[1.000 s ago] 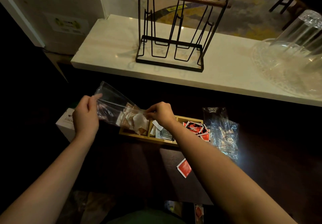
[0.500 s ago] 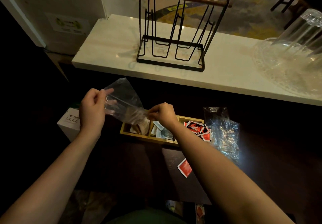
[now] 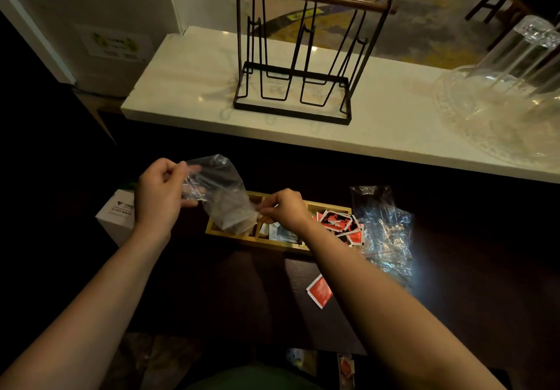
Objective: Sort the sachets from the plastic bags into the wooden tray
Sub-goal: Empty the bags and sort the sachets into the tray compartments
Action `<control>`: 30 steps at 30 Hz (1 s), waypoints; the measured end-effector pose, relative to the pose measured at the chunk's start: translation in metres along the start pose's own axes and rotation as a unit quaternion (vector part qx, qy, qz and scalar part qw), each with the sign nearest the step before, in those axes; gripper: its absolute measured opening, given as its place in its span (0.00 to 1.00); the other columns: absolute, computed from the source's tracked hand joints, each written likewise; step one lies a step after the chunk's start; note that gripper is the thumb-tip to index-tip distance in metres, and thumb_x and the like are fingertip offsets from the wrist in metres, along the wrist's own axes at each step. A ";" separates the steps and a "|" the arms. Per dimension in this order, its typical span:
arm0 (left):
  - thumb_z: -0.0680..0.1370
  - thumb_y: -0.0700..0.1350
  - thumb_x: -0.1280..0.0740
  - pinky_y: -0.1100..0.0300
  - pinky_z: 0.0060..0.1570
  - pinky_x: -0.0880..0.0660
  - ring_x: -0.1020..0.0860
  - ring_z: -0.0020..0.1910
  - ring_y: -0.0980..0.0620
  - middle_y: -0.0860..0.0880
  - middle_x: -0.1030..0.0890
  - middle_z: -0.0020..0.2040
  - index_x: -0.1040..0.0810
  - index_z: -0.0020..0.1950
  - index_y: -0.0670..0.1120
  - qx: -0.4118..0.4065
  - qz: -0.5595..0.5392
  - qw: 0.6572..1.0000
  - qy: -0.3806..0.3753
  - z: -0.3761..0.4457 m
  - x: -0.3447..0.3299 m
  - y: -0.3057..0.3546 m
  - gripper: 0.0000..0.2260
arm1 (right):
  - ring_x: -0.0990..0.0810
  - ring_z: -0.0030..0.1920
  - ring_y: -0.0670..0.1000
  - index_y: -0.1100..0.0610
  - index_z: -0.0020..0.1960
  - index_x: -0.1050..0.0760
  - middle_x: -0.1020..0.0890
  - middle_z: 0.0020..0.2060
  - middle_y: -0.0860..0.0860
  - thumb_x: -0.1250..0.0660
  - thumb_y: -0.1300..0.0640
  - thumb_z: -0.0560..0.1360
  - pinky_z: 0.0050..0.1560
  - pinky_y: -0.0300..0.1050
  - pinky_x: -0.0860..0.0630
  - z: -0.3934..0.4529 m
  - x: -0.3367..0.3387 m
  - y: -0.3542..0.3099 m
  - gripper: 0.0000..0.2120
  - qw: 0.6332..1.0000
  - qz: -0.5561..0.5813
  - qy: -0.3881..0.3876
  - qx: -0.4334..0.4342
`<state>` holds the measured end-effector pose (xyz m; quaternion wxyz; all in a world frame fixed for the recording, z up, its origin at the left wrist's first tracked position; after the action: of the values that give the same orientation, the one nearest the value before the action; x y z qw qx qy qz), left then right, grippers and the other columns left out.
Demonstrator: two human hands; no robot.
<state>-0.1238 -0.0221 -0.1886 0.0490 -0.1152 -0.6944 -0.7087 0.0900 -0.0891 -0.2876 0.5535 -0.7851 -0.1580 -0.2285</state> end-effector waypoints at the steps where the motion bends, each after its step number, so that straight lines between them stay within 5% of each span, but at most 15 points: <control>1: 0.80 0.44 0.40 0.64 0.27 0.22 0.18 0.48 0.41 0.46 0.17 0.50 0.31 0.38 0.46 -0.003 0.001 1.000 0.002 -0.001 0.000 0.000 0.11 | 0.18 0.38 0.45 0.65 0.52 0.19 0.16 0.49 0.59 0.33 0.65 0.75 0.42 0.33 0.20 -0.002 0.001 0.001 0.08 1.000 0.003 0.008 0.002; 9: 0.78 0.49 0.38 0.43 0.39 0.20 0.17 0.44 0.42 0.48 0.16 0.50 0.29 0.36 0.53 -0.073 0.034 0.997 0.020 -0.010 0.010 0.015 0.10 | 0.19 0.37 0.44 0.65 0.52 0.19 0.16 0.49 0.58 0.34 0.65 0.76 0.39 0.28 0.22 -0.019 -0.007 -0.001 0.08 1.000 0.004 0.009 0.023; 15: 0.80 0.46 0.39 0.51 0.36 0.19 0.17 0.44 0.46 0.46 0.17 0.51 0.29 0.39 0.53 -0.099 0.049 0.994 0.015 -0.008 0.009 0.028 0.09 | 0.22 0.32 0.38 0.63 0.52 0.19 0.15 0.42 0.58 0.34 0.63 0.76 0.36 0.25 0.25 -0.023 0.008 -0.008 0.08 0.996 0.001 0.083 0.043; 20: 0.80 0.47 0.38 0.53 0.32 0.19 0.19 0.40 0.45 0.48 0.22 0.40 0.29 0.38 0.54 -0.067 0.047 0.996 0.030 -0.001 0.011 0.020 0.10 | 0.19 0.42 0.45 0.55 0.49 0.18 0.18 0.43 0.49 0.32 0.58 0.75 0.46 0.43 0.20 -0.024 0.026 -0.007 0.05 0.991 -0.003 0.128 0.031; 23: 0.80 0.46 0.40 0.62 0.29 0.20 0.19 0.41 0.47 0.47 0.20 0.44 0.29 0.40 0.51 -0.055 0.015 0.998 0.020 -0.002 0.010 0.014 0.09 | 0.22 0.46 0.45 0.55 0.46 0.19 0.21 0.46 0.48 0.32 0.57 0.74 0.48 0.40 0.24 -0.031 0.035 -0.008 0.04 0.989 -0.014 0.141 0.052; 30: 0.81 0.46 0.43 0.65 0.27 0.22 0.17 0.37 0.55 0.49 0.18 0.47 0.27 0.49 0.44 -0.010 0.036 0.999 -0.025 -0.006 -0.011 -0.008 0.08 | 0.21 0.42 0.46 0.54 0.45 0.22 0.19 0.40 0.49 0.33 0.60 0.75 0.43 0.39 0.25 -0.072 0.068 0.019 0.03 0.970 0.019 0.236 0.059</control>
<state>-0.1152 -0.0289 -0.1987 0.0563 -0.1584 -0.6833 -0.7105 0.1440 -0.1637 -0.2459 0.6246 -0.6781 -0.0213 -0.3868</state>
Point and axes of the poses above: each hand's wrist, its own z-axis towards the middle knuckle, its own x-axis out of the back of the hand, y = z × x, the point moved 6 cm from there along z, towards the middle knuckle
